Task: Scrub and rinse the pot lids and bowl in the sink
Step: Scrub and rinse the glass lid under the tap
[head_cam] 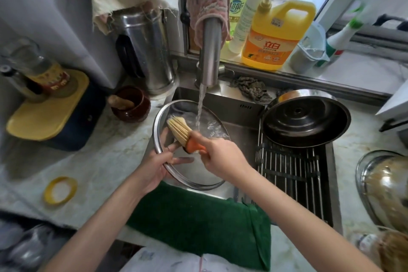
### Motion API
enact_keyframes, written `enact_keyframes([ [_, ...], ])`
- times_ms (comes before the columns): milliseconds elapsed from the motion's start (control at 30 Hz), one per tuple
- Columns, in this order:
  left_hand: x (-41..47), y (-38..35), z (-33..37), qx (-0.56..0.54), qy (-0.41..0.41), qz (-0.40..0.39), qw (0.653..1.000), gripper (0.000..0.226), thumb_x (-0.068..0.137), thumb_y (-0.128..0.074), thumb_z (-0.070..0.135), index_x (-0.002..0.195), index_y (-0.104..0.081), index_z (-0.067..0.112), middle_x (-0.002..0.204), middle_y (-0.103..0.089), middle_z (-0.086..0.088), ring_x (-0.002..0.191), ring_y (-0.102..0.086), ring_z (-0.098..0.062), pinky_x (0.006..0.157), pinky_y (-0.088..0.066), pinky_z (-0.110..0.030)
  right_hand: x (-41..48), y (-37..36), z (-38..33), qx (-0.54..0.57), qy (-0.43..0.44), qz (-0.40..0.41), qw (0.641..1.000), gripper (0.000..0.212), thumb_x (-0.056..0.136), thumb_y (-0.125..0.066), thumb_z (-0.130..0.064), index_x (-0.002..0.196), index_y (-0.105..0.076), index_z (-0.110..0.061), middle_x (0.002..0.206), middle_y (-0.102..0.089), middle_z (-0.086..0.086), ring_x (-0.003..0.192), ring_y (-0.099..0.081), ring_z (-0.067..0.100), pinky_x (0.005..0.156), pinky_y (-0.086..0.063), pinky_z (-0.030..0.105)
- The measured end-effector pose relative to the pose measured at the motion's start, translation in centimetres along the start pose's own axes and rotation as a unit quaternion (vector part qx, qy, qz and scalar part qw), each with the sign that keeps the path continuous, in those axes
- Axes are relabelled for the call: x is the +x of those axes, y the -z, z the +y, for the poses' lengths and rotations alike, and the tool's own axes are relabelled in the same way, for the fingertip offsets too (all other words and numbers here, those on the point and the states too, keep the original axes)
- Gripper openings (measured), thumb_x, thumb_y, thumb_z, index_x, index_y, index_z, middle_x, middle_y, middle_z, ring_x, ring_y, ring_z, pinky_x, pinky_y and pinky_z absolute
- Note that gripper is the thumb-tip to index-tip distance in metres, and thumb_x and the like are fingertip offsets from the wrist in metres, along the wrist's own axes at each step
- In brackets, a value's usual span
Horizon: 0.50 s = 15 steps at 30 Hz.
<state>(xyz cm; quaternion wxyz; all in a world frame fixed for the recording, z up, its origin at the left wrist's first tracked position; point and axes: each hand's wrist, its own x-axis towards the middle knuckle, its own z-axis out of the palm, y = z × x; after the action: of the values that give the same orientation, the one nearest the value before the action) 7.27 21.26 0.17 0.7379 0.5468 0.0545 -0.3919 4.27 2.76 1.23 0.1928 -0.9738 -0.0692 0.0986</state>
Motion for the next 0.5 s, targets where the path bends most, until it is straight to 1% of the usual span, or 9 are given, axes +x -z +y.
enact_keyframes([
  [33, 0.0, -0.2, 0.1, 0.006, -0.004, -0.002, 1.0, 0.064, 0.086, -0.039, -0.006, 0.122, -0.049, 0.046, 0.129, -0.061, -0.005, 0.104, -0.064, -0.039, 0.05, -0.055, -0.034, 0.7, -0.5, -0.3, 0.012, 0.018, 0.039, 0.999, 0.061, 0.09, -0.051, -0.018, 0.147, -0.033, -0.033, 0.097, -0.067, 0.007, 0.076, -0.064, 0.028, 0.063, -0.051, 0.035],
  [67, 0.0, -0.2, 0.3, 0.006, -0.003, -0.004, 1.0, 0.065, 0.089, -0.034, -0.009, 0.124, -0.048, 0.045, 0.128, -0.062, -0.005, 0.105, -0.064, -0.04, 0.051, -0.055, -0.034, 1.7, -0.9, -0.1, 0.002, 0.022, 0.07, 0.997, 0.06, 0.089, -0.052, -0.016, 0.146, -0.036, -0.032, 0.096, -0.066, 0.007, 0.072, -0.064, 0.027, 0.059, -0.051, 0.034],
  [100, 0.0, -0.1, 0.4, 0.002, 0.0, -0.004, 1.0, 0.066, 0.091, -0.031, -0.008, 0.131, -0.042, 0.043, 0.127, -0.062, -0.004, 0.106, -0.063, -0.041, 0.052, -0.054, -0.032, 2.6, -1.2, 0.5, -0.018, 0.015, 0.089, 0.996, 0.06, 0.089, -0.053, -0.016, 0.144, -0.038, -0.032, 0.096, -0.066, 0.006, 0.07, -0.065, 0.027, 0.056, -0.049, 0.033],
  [167, 0.0, 0.1, 0.5, -0.016, 0.008, 0.006, 1.0, 0.069, 0.093, -0.032, -0.005, 0.142, -0.027, 0.043, 0.129, -0.062, -0.002, 0.109, -0.061, -0.041, 0.053, -0.053, -0.029, 3.9, -1.0, 2.5, -0.059, -0.023, 0.099, 0.993, 0.058, 0.09, -0.053, -0.018, 0.144, -0.039, -0.034, 0.096, -0.065, 0.006, 0.072, -0.066, 0.03, 0.055, -0.045, 0.033],
  [267, 0.3, 0.5, 0.3, -0.029, -0.004, 0.03, 0.999, 0.073, 0.091, -0.032, -0.009, 0.142, -0.029, 0.044, 0.135, -0.056, -0.005, 0.106, -0.063, -0.042, 0.047, -0.053, -0.027, 4.0, 0.2, 4.8, -0.127, -0.075, 0.038, 0.988, 0.063, 0.091, -0.05, -0.021, 0.147, -0.028, -0.04, 0.1, -0.062, 0.005, 0.081, -0.066, 0.032, 0.058, -0.041, 0.034],
  [333, 0.6, 0.6, 0.1, -0.046, -0.019, 0.05, 0.998, 0.074, 0.09, -0.03, -0.009, 0.142, -0.028, 0.044, 0.138, -0.052, -0.009, 0.101, -0.065, -0.042, 0.048, -0.055, -0.031, 2.7, 1.1, 4.9, -0.147, -0.113, -0.017, 0.982, 0.062, 0.091, -0.047, -0.025, 0.147, -0.025, -0.04, 0.106, -0.063, 0.004, 0.089, -0.065, 0.032, 0.065, -0.042, 0.033],
  [367, 0.8, 0.6, -0.1, -0.054, -0.026, 0.062, 0.996, 0.074, 0.09, -0.03, -0.009, 0.143, -0.028, 0.043, 0.138, -0.052, -0.01, 0.098, -0.066, -0.04, 0.051, -0.056, -0.035, 1.6, 1.4, 4.7, -0.151, -0.133, -0.044, 0.979, 0.06, 0.091, -0.046, -0.024, 0.146, -0.027, -0.038, 0.107, -0.064, 0.004, 0.092, -0.065, 0.031, 0.068, -0.043, 0.033],
  [433, 1.1, 0.5, -0.5, -0.055, -0.038, 0.088, 0.994, 0.074, 0.089, -0.031, -0.009, 0.143, -0.027, 0.042, 0.136, -0.055, -0.009, 0.092, -0.069, -0.036, 0.056, -0.056, -0.038, -0.9, 1.8, 3.7, -0.152, -0.159, -0.096, 0.971, 0.053, 0.092, -0.046, -0.02, 0.142, -0.034, -0.033, 0.105, -0.066, 0.003, 0.091, -0.066, 0.029, 0.068, -0.043, 0.032],
  [500, 1.3, 0.3, -0.8, -0.041, -0.047, 0.107, 0.992, 0.075, 0.088, -0.032, -0.01, 0.143, -0.028, 0.041, 0.134, -0.056, -0.007, 0.093, -0.069, -0.036, 0.055, -0.056, -0.037, -3.1, 1.9, 2.0, -0.129, -0.155, -0.146, 0.969, 0.046, 0.095, -0.044, -0.02, 0.139, -0.037, -0.031, 0.103, -0.066, 0.003, 0.089, -0.066, 0.027, 0.066, -0.043, 0.031],
])
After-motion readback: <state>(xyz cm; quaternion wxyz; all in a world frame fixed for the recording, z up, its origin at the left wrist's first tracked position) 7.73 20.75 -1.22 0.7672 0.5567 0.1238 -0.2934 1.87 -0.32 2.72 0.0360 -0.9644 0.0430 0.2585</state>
